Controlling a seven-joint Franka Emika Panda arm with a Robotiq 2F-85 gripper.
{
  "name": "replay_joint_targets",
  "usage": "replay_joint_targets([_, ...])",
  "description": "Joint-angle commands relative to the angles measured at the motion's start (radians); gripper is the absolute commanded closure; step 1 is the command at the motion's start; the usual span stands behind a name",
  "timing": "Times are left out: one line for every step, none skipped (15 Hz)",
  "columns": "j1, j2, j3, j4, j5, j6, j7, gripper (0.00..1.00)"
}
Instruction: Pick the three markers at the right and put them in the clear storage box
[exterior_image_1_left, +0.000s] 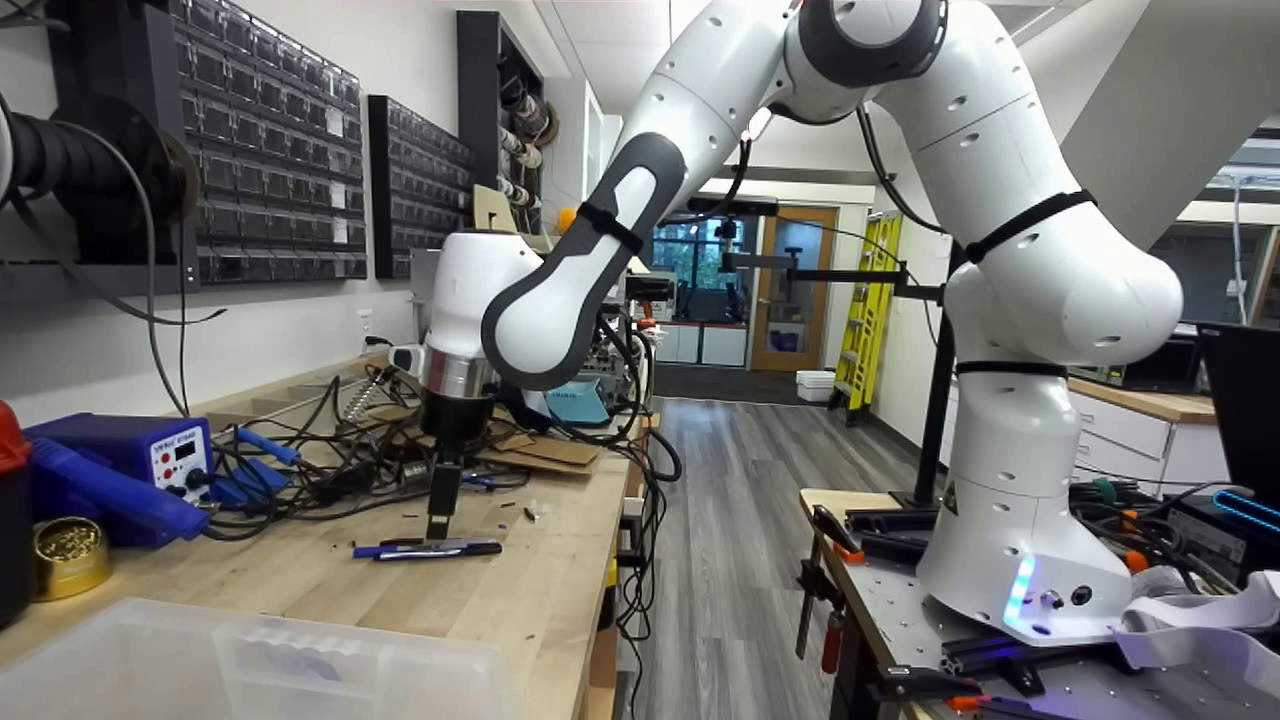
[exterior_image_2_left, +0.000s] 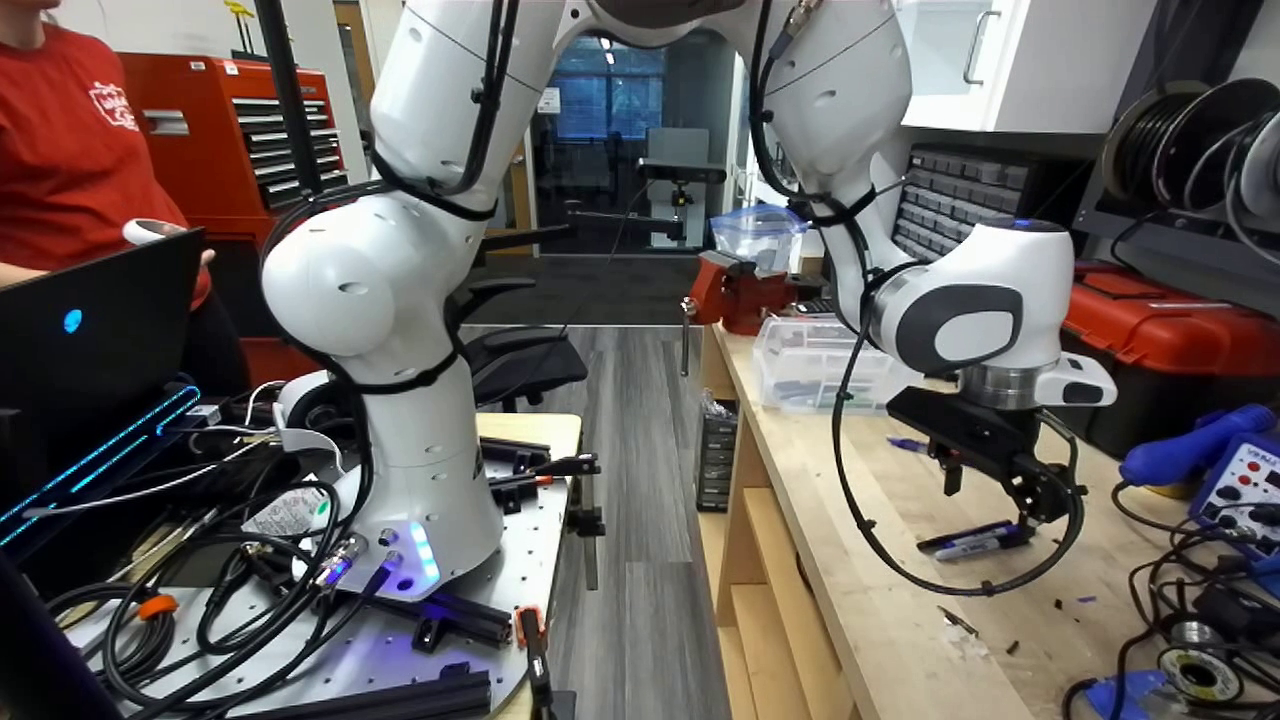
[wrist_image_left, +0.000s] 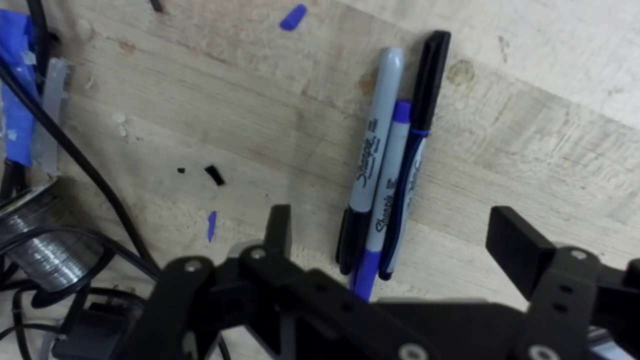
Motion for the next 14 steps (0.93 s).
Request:
replay_joint_targets([-0.017,0.023,0.004,0.017,-0.03,-0.011,-0.011,0.0])
replay_joint_targets([-0.019,0.029,0.006,0.016,-0.032,-0.012,-0.013,0.0])
replay_joint_targets([-0.02,0.032,0.006,0.016,-0.034,-0.013,-0.014,0.0])
replay_joint_targets([-0.022,0.035,0.008,0.014,-0.036,-0.014,-0.017,0.0])
replay_joint_targets([-0.024,0.038,0.01,0.014,-0.037,-0.014,-0.021,0.0])
replay_joint_targets([-0.025,0.042,0.011,0.013,-0.039,-0.014,-0.025,0.0])
replay_joint_targets([-0.026,0.045,0.011,0.013,-0.041,-0.014,-0.027,0.0])
replay_joint_targets([-0.027,0.048,0.013,0.012,-0.041,-0.015,-0.03,0.0])
replay_joint_targets([-0.028,0.05,0.014,0.011,-0.042,-0.015,-0.032,0.0])
replay_joint_targets([-0.029,0.052,0.016,0.011,-0.041,-0.017,-0.035,0.0])
replay_joint_targets([-0.029,0.053,0.015,0.01,-0.041,-0.017,-0.036,0.0])
replay_joint_targets([-0.029,0.054,0.016,0.01,-0.04,-0.017,-0.036,0.2])
replay_joint_targets([-0.031,0.056,0.018,0.01,-0.039,-0.018,-0.038,0.26])
replay_joint_targets([-0.034,0.058,0.021,0.01,-0.036,-0.02,-0.041,0.32])
